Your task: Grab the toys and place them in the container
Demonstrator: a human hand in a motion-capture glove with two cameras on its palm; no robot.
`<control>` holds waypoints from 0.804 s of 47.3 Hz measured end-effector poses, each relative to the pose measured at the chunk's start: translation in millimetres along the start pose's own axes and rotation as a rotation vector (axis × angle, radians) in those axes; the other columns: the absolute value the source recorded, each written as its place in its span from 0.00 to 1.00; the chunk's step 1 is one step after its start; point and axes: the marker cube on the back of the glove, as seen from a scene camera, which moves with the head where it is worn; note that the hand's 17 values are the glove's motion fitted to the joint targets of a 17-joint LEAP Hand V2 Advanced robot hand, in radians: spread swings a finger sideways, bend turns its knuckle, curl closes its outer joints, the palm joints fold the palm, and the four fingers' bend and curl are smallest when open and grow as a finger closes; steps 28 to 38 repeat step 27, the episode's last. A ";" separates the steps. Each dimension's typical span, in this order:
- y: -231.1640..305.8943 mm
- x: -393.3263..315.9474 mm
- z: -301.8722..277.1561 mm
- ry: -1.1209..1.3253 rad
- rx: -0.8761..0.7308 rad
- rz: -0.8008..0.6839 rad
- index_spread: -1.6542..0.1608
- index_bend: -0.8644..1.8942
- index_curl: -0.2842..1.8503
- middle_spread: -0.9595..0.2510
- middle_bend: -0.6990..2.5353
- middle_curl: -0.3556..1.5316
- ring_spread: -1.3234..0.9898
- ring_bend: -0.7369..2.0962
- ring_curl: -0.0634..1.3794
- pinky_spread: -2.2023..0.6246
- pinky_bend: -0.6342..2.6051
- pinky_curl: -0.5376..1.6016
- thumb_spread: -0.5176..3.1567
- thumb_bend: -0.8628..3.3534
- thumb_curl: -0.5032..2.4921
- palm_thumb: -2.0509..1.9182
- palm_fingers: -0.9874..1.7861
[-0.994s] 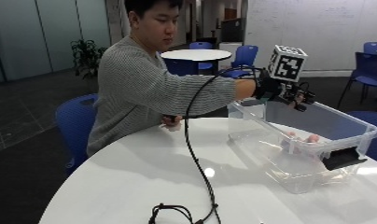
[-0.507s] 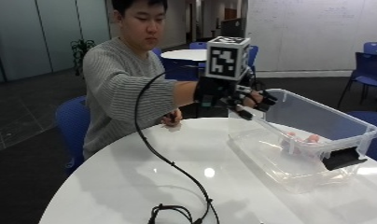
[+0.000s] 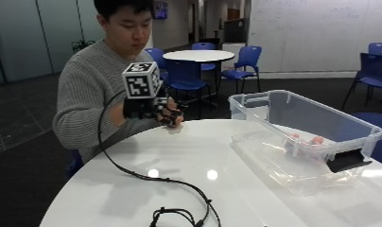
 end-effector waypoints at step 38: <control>116.1 -59.1 87.0 0.029 0.057 -0.014 0.69 0.41 0.35 0.64 0.27 0.34 0.53 0.33 0.25 0.80 0.42 0.40 0.51 0.20 0.22 0.50 0.36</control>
